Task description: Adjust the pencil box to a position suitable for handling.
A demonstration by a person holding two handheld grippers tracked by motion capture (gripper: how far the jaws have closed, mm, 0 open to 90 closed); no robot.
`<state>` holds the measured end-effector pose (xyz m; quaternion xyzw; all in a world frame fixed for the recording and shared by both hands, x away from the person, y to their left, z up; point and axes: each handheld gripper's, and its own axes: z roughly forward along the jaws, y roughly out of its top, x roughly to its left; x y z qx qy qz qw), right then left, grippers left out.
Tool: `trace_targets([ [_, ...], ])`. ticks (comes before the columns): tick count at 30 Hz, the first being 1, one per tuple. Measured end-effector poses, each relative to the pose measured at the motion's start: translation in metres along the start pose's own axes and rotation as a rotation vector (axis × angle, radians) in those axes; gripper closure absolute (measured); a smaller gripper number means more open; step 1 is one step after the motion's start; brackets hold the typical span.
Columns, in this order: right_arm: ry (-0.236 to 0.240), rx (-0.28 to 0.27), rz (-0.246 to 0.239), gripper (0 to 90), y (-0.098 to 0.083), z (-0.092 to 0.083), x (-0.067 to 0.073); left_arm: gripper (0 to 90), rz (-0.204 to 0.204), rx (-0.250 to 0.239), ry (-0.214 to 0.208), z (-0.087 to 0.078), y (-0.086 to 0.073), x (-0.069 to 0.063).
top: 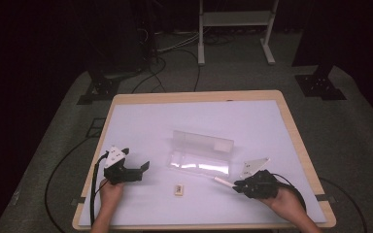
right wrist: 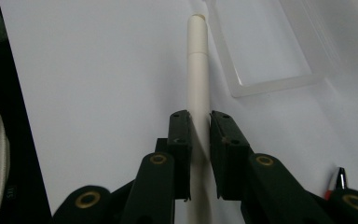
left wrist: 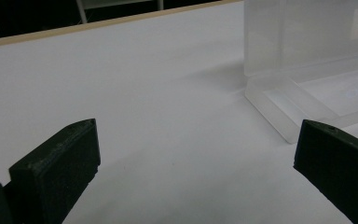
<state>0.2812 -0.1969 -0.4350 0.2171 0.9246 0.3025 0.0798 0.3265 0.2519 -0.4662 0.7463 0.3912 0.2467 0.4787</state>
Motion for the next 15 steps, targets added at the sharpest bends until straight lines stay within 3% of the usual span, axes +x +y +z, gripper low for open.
trace_targets([
  [15,-0.017,-0.006,-0.076,78.1,0.028,-0.01,-0.003,0.0,-0.001,0.001,-0.001,0.0,0.0,0.0],
])
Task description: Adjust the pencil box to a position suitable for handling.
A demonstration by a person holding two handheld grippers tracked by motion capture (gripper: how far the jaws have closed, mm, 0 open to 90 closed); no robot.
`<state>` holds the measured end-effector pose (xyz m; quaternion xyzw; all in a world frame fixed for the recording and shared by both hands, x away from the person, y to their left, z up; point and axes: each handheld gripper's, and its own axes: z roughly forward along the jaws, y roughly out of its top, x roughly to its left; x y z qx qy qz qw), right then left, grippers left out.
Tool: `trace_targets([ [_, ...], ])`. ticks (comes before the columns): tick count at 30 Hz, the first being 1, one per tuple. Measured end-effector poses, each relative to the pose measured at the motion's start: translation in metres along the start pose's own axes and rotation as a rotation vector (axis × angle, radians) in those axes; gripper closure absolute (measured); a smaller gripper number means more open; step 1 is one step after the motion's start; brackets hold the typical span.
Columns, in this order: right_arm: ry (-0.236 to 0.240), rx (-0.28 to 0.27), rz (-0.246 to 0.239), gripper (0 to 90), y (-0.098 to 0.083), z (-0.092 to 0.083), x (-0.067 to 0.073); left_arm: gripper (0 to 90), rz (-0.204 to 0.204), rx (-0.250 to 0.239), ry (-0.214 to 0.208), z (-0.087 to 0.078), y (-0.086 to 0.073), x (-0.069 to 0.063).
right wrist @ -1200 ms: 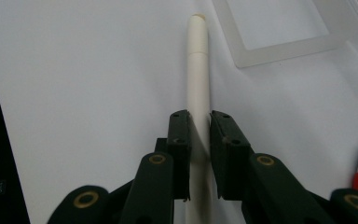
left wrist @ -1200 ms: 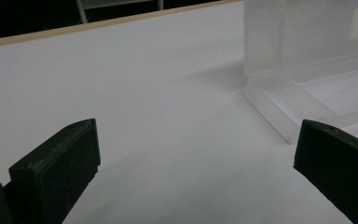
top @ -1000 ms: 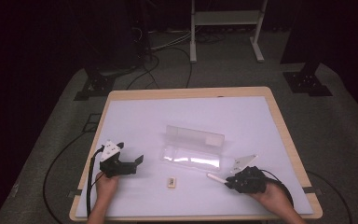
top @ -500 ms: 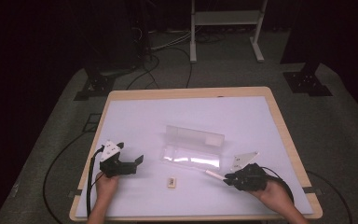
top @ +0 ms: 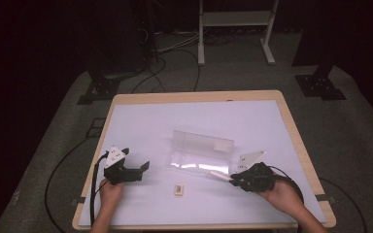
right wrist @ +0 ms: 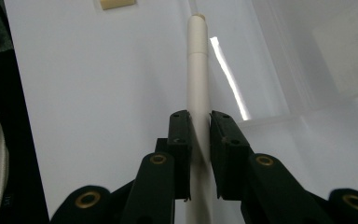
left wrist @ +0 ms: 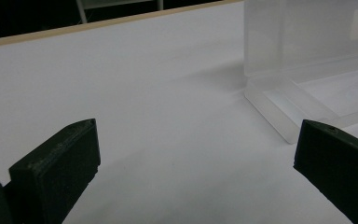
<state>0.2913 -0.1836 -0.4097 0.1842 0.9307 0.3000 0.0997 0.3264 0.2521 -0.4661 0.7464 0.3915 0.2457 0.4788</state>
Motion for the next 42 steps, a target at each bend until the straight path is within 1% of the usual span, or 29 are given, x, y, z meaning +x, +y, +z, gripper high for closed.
trace_targets([
  [5,-0.001,-0.006,-0.02,78.1,0.012,-0.002,-0.004,0.0,-0.005,-0.004,0.0,0.0,0.0,0.0],
  [8,-0.002,-0.006,-0.022,78.0,0.018,-0.002,-0.005,0.0,-0.002,-0.001,0.0,0.0,0.0,0.0],
  [9,0.0,-0.007,-0.032,78.1,0.022,-0.001,-0.007,0.0,-0.001,-0.001,0.0,0.0,0.0,0.0],
  [11,0.001,-0.006,-0.032,78.1,0.023,0.0,-0.007,0.0,-0.002,-0.001,0.0,0.0,0.0,0.0],
  [13,0.001,-0.004,-0.041,78.1,0.029,0.002,-0.009,0.0,-0.002,-0.001,-0.001,0.0,0.0,0.0],
  [21,0.002,-0.01,-0.061,78.1,0.042,0.006,-0.014,0.0,0.0,-0.001,-0.001,0.0,0.0,0.0],
  [23,0.002,-0.008,-0.063,78.1,0.047,0.009,-0.016,0.0,-0.001,-0.001,-0.002,0.0,0.0,0.0],
  [27,-0.003,-0.003,-0.069,78.1,0.051,0.013,-0.019,0.0,-0.002,-0.001,-0.002,0.0,0.0,0.0],
  [28,-0.003,0.001,-0.068,78.1,0.054,0.017,-0.021,0.0,-0.002,-0.001,-0.002,0.0,0.0,0.0],
  [32,0.002,0.006,-0.069,78.1,0.058,0.022,-0.023,0.0,-0.002,-0.001,-0.002,0.0,0.0,0.0],
  [34,0.005,0.011,-0.077,78.1,0.061,0.027,-0.024,0.0,-0.002,-0.002,-0.003,0.0,0.0,0.0],
  [38,0.006,0.016,-0.075,78.1,0.063,0.03,-0.025,0.0,0.0,-0.002,-0.003,0.0,0.0,0.0],
  [39,0.006,0.017,-0.082,78.1,0.064,0.031,-0.026,0.0,0.001,-0.001,-0.003,0.0,0.0,0.0],
  [42,0.009,0.021,-0.084,78.1,0.066,0.034,-0.027,0.0,0.0,-0.002,-0.003,0.0,0.0,0.0],
])
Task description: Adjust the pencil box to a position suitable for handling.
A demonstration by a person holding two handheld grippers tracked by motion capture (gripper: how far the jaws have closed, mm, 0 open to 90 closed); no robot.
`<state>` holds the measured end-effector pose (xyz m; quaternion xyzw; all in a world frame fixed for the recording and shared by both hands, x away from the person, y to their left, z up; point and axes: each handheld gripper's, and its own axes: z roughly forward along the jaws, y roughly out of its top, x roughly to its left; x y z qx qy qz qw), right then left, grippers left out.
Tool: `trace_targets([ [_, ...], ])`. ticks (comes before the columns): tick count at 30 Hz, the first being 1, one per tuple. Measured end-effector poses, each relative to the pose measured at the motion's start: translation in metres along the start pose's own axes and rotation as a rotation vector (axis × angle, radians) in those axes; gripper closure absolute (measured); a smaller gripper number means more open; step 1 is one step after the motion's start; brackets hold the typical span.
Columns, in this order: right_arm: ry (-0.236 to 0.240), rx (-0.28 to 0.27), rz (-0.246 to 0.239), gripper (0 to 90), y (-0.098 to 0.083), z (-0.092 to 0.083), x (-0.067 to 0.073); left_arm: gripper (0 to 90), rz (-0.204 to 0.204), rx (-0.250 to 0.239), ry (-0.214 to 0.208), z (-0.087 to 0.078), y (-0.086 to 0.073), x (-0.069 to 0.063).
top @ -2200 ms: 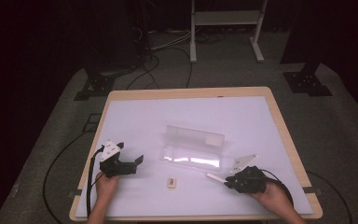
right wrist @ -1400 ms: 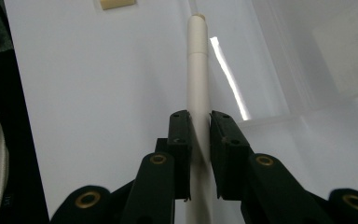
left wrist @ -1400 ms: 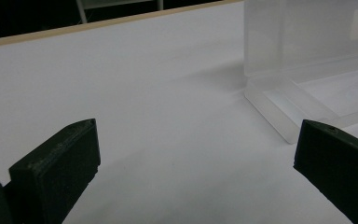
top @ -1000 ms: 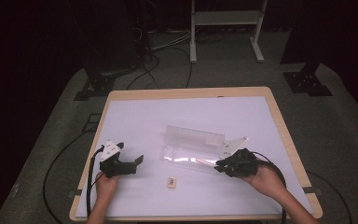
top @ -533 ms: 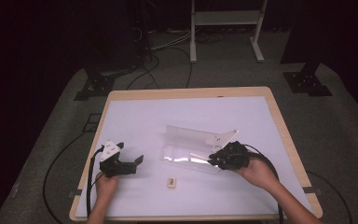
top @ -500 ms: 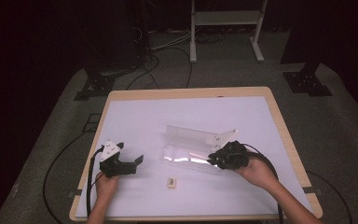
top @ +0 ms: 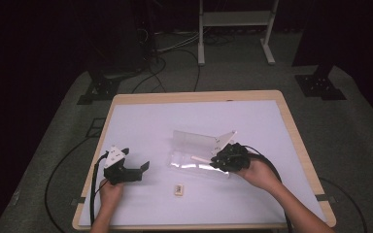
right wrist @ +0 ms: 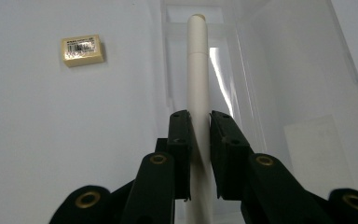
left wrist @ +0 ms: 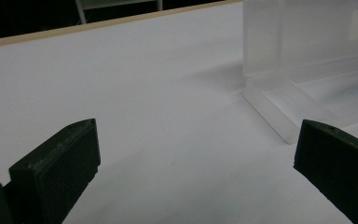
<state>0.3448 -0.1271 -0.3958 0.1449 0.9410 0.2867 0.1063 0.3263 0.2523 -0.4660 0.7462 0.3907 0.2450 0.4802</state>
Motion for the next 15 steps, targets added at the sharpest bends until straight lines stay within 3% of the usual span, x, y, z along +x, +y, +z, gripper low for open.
trace_targets([
  [15,0.007,0.045,0.01,78.0,0.004,0.026,-0.01,0.0,0.001,-0.001,-0.001,0.0,0.0,0.0],
])
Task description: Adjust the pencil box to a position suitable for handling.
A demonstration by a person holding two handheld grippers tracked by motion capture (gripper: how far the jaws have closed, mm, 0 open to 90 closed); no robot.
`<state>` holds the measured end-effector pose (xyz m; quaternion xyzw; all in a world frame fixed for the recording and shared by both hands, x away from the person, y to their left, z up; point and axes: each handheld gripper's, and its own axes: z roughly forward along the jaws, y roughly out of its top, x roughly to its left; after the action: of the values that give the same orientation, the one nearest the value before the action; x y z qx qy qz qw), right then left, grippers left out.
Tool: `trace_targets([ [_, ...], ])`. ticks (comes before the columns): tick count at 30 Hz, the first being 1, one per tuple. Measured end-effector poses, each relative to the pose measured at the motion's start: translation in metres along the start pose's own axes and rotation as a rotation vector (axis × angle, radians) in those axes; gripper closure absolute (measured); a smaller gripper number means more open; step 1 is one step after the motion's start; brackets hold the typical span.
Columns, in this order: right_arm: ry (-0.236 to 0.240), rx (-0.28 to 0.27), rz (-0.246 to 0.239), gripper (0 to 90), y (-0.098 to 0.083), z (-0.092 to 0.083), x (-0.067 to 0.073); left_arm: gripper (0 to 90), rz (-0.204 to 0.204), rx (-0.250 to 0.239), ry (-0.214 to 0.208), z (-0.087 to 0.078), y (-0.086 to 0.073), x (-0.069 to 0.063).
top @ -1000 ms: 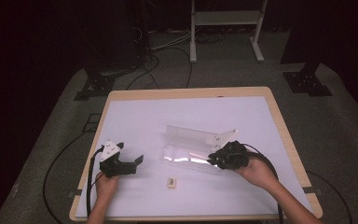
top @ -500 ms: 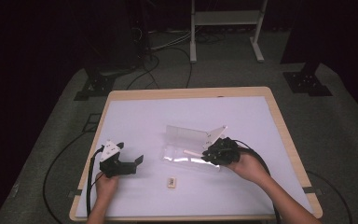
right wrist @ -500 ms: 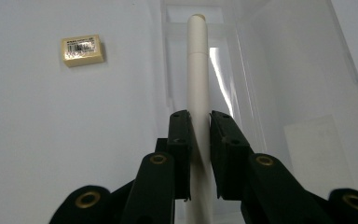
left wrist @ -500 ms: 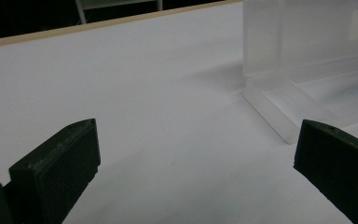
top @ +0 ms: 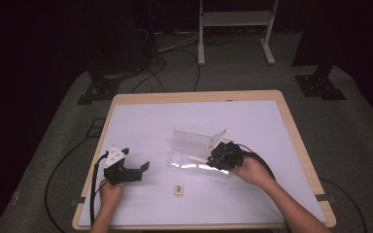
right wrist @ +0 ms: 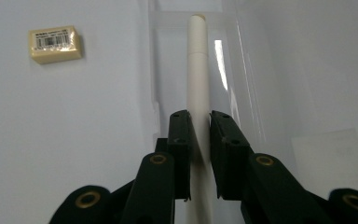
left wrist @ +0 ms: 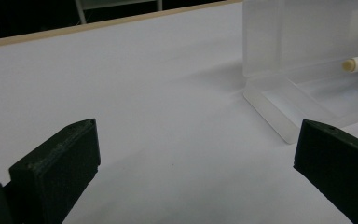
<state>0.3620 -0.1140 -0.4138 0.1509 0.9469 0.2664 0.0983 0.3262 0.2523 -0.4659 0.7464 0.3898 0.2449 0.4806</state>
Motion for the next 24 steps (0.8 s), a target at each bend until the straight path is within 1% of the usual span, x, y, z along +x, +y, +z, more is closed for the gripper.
trace_targets([
  [5,-0.001,0.014,0.01,78.1,-0.001,0.007,-0.006,0.0,0.001,0.001,0.001,0.0,0.0,0.0],
  [9,0.0,0.018,0.022,78.0,-0.001,0.011,-0.008,0.0,-0.001,0.001,0.001,0.0,0.0,0.0],
  [17,-0.002,0.032,0.016,78.0,0.0,0.017,-0.009,0.0,-0.001,0.0,0.0,0.0,0.0,0.0],
  [24,0.011,0.046,0.016,78.0,0.001,0.027,-0.011,0.0,-0.002,-0.001,0.0,0.0,0.0,0.0],
])
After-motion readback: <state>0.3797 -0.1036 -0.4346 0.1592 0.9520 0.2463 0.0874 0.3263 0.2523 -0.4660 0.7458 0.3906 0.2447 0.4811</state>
